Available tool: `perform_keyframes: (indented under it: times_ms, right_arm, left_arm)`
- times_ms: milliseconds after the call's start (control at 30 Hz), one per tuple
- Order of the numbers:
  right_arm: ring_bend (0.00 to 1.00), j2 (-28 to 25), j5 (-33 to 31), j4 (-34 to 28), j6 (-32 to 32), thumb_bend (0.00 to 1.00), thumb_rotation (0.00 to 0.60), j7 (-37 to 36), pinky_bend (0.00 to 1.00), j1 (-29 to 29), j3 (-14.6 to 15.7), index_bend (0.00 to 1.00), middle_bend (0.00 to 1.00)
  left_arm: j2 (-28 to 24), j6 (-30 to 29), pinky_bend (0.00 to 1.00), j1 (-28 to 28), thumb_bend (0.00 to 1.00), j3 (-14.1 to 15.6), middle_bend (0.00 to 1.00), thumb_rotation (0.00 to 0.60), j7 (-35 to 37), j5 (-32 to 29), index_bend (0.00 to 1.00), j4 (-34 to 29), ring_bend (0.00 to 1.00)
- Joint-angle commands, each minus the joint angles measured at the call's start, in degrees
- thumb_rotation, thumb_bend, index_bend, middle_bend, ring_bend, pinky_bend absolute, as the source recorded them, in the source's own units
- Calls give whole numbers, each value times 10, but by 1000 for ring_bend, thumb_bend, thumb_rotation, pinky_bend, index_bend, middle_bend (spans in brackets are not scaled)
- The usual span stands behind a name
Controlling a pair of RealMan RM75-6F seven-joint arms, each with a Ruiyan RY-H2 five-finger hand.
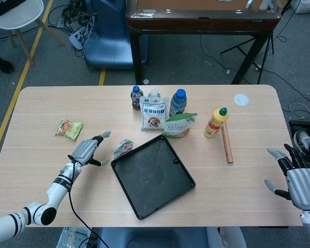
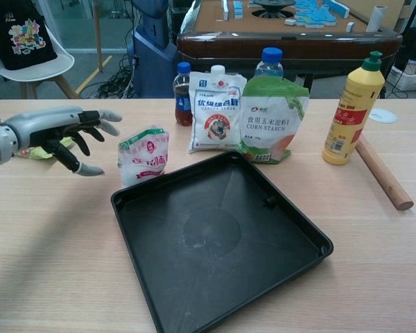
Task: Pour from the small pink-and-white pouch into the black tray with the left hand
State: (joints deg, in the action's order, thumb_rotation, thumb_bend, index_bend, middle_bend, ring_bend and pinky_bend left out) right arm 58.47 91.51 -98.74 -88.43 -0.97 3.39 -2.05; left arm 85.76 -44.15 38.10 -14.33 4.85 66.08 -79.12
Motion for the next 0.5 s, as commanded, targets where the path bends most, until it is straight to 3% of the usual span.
perform_keyframes:
  times_ms: [33, 500]
  right_arm:
    - [56, 0, -1, 0, 1, 194, 600, 1, 88, 1, -1, 163, 239]
    - [56, 0, -8, 4, 0, 194, 600, -3, 89, -5, -1, 163, 239]
  left_arm:
    - [16, 17, 268, 16, 213, -7, 129, 600, 7, -18, 46, 18, 167]
    - [71, 44, 268, 66, 213, -22, 154, 600, 3, -72, 60, 83, 180]
